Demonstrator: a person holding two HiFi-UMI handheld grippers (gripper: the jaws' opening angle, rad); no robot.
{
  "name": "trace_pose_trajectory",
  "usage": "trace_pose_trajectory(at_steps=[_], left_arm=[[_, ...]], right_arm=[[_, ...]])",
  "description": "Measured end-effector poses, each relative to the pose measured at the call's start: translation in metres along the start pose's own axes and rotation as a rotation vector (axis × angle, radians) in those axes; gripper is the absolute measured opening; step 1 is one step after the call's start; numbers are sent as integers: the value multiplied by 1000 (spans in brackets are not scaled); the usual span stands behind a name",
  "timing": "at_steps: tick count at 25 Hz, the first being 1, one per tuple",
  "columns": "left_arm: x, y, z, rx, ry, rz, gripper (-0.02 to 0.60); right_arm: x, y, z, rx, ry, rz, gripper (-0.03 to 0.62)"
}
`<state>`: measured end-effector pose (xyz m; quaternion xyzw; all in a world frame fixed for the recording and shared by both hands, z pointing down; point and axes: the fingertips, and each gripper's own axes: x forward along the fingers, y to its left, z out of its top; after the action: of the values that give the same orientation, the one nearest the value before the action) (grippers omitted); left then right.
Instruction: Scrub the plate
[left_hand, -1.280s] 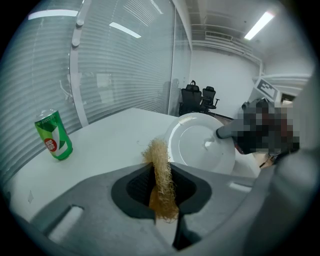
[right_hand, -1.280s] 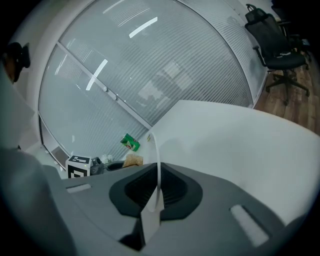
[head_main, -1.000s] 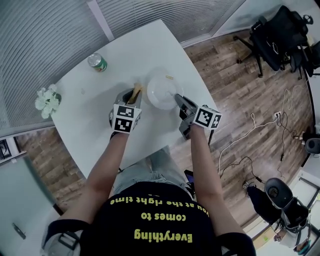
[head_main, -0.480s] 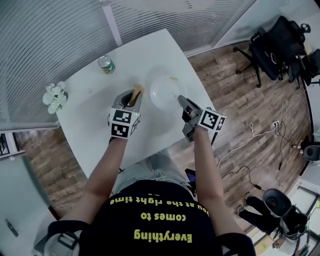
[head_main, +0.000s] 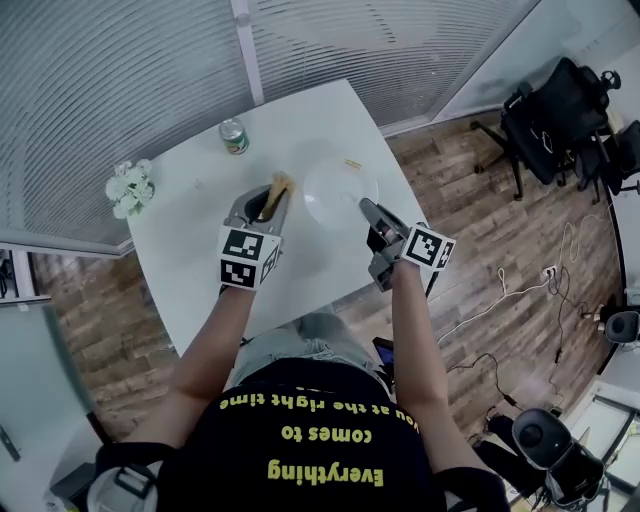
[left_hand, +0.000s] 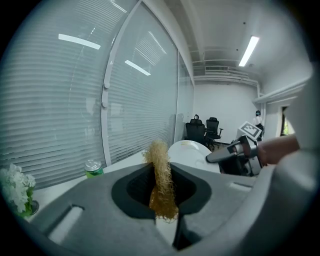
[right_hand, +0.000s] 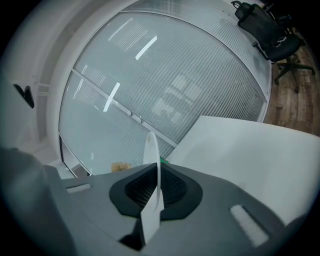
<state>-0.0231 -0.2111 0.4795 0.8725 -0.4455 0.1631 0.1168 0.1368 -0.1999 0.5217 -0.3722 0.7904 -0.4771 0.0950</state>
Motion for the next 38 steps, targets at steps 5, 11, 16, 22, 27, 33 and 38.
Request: trace_pose_trajectory(at_steps=[5,11,16,22,27,33,38], left_arm=[[-13,-3,19,6,-53,1,55],[-26,-4,38,21,-112,17,55],[-36,-4,53,32,-157,34,55],[-52,-5,78,51,-201,45,55],[-66,-15,119,71,-270,26,55],[-63,-34,128,90,-286,11,55],[-59,-32,130,91,-297,37,55]], right_arm=[[-1,17,1,-29,7,32,12],[-4,32,2,-50,15,62,12],[-7,45,6,-66,19,85,12],[-9,55,9,-65,21,123,12],[-10,63,11,-70,18,150,12],[-7,73,14,-72,10,179,12],[-6,73,18,-98,0,156,12]])
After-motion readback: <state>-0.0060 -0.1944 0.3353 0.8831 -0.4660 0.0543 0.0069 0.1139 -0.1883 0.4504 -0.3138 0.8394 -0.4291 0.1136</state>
